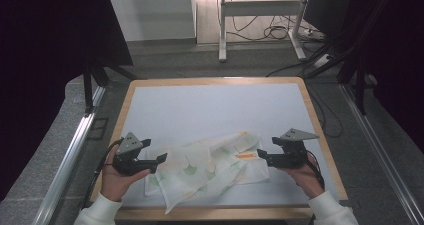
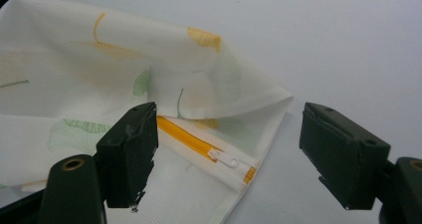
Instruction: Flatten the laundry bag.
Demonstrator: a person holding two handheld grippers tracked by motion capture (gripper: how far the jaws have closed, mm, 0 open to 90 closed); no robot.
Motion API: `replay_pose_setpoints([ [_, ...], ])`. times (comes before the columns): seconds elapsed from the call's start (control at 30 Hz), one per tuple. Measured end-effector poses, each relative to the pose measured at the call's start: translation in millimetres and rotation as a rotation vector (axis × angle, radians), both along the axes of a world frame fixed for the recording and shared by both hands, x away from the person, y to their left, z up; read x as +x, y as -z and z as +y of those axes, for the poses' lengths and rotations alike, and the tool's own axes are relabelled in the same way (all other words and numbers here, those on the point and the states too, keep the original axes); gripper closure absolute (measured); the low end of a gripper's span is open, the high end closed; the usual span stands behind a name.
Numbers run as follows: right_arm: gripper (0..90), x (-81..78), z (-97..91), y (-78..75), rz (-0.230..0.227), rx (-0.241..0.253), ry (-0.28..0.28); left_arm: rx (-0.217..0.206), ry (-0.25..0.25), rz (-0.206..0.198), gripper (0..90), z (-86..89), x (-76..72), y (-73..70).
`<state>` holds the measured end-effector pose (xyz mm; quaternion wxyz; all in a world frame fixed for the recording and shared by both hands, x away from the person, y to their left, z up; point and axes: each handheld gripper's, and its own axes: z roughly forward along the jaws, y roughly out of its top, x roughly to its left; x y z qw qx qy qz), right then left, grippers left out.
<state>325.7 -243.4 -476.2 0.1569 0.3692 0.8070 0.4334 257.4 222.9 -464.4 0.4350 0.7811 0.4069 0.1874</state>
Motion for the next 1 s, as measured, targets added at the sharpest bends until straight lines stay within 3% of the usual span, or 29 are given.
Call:
replay_pose_setpoints([
  [0.17, 23.7, -0.3, -1.6, 3.9, 0.012, 0.001, -0.002, -0.03, 0.021, 0.0, 22.6, -1.0, -3.2, -1.4],
  [0.23, 23.7, -0.7, -1.7, 5.0, 0.017, -0.005, -0.003, -0.068, 0.055, 0.014, 22.6, -2.2, -6.6, -5.5],
  [0.3, 23.7, -0.8, -1.5, 5.2, 0.016, -0.01, -0.003, -0.075, 0.07, 0.013, 23.1, -3.8, -8.5, -7.7],
  [0.43, 23.8, -2.0, 0.2, 4.1, 0.008, -0.023, 0.007, -0.066, 0.136, 0.008, 23.9, -21.3, -18.9, -18.9],
  [0.7, 23.8, -4.1, 1.6, 9.9, 0.019, -0.056, 0.023, -0.028, 0.25, 0.016, 25.2, -47.2, -34.3, -26.8],
  [0.73, 23.8, -4.0, 3.3, 11.3, 0.02, -0.068, 0.02, -0.011, 0.279, 0.025, 25.2, -53.6, -36.6, -27.5],
  [0.9, 23.7, -3.3, 4.7, 13.9, 0.023, -0.081, 0.019, 0.003, 0.319, 0.061, 25.2, -64.7, -37.6, -19.5],
  [1.0, 23.7, -3.6, 4.6, 15.3, 0.03, -0.092, 0.026, 0.002, 0.366, 0.108, 25.1, -73.9, -39.3, -11.6],
])
